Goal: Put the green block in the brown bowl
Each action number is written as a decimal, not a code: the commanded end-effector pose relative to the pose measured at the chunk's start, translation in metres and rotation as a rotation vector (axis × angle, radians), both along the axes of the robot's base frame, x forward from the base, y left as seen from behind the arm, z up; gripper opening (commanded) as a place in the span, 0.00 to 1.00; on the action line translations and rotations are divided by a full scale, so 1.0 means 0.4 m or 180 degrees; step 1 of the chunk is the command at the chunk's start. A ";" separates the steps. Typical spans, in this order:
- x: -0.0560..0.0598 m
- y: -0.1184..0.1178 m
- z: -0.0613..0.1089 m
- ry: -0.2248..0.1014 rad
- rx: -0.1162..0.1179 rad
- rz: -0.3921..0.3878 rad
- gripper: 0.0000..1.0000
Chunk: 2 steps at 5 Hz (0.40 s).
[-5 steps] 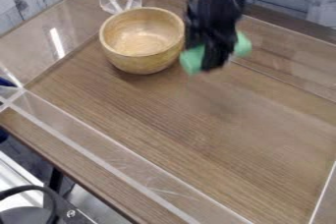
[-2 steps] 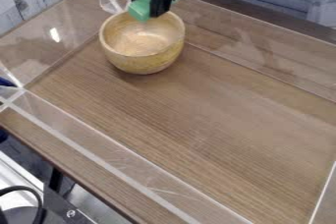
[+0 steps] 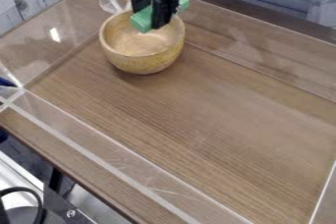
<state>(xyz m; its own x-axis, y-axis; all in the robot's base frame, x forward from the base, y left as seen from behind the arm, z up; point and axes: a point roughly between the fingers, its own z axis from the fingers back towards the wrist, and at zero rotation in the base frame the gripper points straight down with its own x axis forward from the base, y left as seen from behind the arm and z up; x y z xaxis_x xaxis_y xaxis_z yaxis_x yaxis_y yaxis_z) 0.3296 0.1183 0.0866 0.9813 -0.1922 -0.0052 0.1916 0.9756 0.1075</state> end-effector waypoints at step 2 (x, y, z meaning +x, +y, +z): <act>0.022 -0.004 0.070 -0.0351 -0.0009 -0.0017 0.00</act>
<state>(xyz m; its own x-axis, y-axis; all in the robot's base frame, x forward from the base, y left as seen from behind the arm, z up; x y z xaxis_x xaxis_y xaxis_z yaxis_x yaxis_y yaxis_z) 0.3335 0.1137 0.0838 0.9799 -0.1985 0.0209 0.1962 0.9771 0.0819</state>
